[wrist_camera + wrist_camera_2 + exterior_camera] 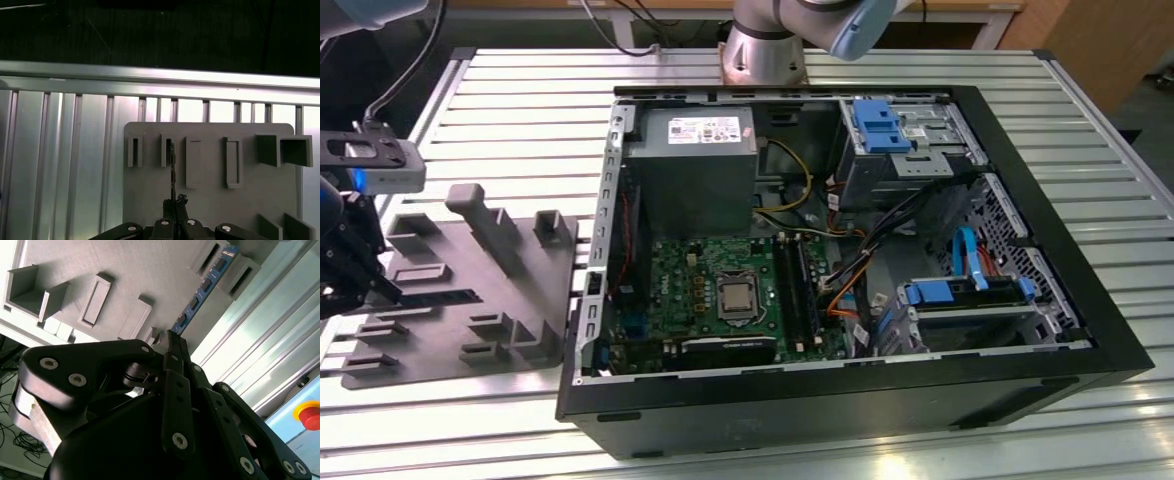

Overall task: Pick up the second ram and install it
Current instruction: 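Pick up the second ram and move it above second insertion slot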

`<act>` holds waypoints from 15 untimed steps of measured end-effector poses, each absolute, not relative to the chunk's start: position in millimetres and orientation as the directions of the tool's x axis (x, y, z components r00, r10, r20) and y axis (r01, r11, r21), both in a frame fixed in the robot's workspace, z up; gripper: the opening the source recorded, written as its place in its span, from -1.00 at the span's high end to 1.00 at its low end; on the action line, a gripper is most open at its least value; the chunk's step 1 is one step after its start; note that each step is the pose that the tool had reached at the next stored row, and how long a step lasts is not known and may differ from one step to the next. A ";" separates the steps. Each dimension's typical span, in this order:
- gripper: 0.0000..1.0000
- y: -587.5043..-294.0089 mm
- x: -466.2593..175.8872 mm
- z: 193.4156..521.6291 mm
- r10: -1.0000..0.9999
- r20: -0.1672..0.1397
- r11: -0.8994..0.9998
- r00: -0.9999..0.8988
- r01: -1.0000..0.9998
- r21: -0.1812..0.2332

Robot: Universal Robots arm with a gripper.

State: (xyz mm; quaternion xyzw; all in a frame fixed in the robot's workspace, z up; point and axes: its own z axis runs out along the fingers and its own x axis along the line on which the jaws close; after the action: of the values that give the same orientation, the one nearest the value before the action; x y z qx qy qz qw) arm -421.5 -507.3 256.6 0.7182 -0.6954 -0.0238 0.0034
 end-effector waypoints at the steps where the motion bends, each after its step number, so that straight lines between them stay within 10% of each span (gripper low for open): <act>1: 0.76 -507.3 -421.6 257.3 -0.999 -0.029 -0.033 0.032 -0.999 0.038; 15: 0.76 -507.3 -421.7 269.1 -0.999 -0.029 -0.033 0.032 -0.999 0.036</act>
State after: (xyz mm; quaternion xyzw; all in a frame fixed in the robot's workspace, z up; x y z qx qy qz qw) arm -421.7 -507.3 269.1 0.7182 -0.6954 -0.0229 0.0026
